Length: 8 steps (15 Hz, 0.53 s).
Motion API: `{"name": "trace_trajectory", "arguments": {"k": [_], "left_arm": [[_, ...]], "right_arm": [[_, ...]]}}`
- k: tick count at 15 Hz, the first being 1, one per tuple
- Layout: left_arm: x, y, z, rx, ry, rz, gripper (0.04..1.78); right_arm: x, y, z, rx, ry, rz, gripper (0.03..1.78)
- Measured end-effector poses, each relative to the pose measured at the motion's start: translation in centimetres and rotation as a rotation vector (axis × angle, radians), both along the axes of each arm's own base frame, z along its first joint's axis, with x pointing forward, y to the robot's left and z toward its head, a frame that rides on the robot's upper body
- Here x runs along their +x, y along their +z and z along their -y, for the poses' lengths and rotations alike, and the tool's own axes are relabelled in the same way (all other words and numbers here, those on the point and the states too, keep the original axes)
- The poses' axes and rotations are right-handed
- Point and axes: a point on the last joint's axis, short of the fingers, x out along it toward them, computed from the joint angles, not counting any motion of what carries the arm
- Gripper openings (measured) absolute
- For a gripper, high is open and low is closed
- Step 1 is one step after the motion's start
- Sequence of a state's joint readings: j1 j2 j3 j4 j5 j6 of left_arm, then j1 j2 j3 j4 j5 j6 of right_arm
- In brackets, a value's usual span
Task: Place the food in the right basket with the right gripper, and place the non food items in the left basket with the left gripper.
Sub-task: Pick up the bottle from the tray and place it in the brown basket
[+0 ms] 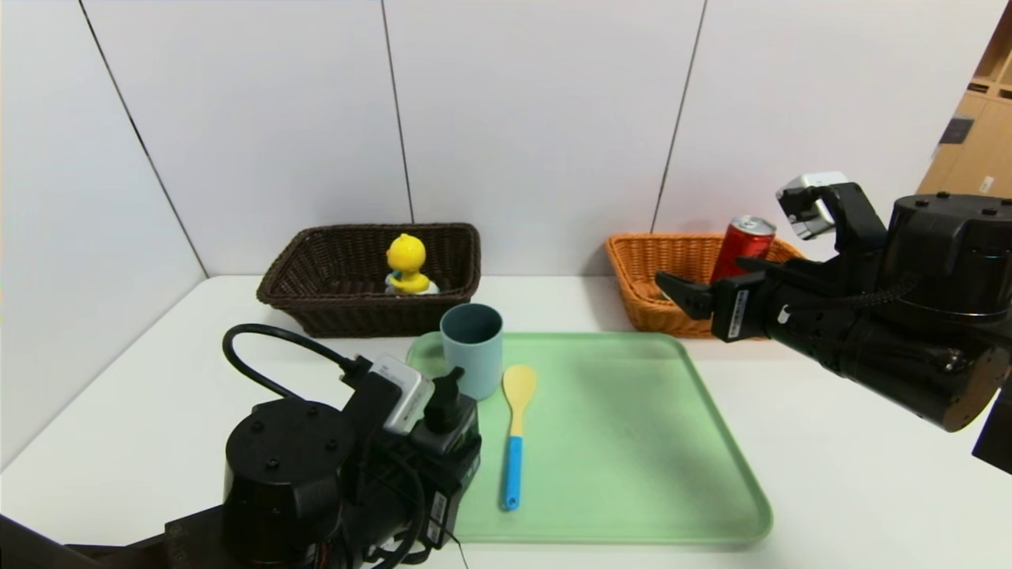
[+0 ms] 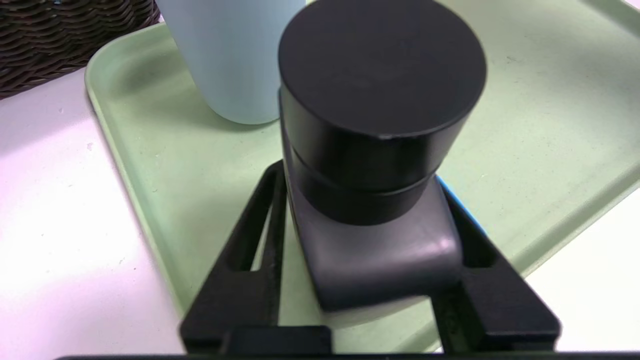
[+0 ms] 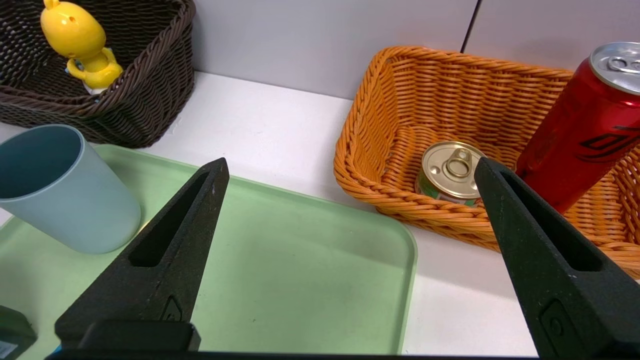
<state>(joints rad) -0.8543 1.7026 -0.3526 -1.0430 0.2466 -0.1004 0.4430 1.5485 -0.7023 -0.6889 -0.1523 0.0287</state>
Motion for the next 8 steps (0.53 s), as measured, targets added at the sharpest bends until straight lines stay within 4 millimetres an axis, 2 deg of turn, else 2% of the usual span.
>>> {"name": "trace_trajectory", "arguments": {"k": [1, 8], "left_arm": [[-0.02, -0.02, -0.01, 0.012, -0.004, 0.008, 0.63], [-0.16, 0.05, -0.29, 0.013, 0.006, 0.010, 0.63]], "right_arm": [[-0.01, -0.03, 0.00, 0.000, 0.001, -0.001, 1.69], [-0.06, -0.31, 0.01, 0.009, 0.002, -0.014, 1.69]]}}
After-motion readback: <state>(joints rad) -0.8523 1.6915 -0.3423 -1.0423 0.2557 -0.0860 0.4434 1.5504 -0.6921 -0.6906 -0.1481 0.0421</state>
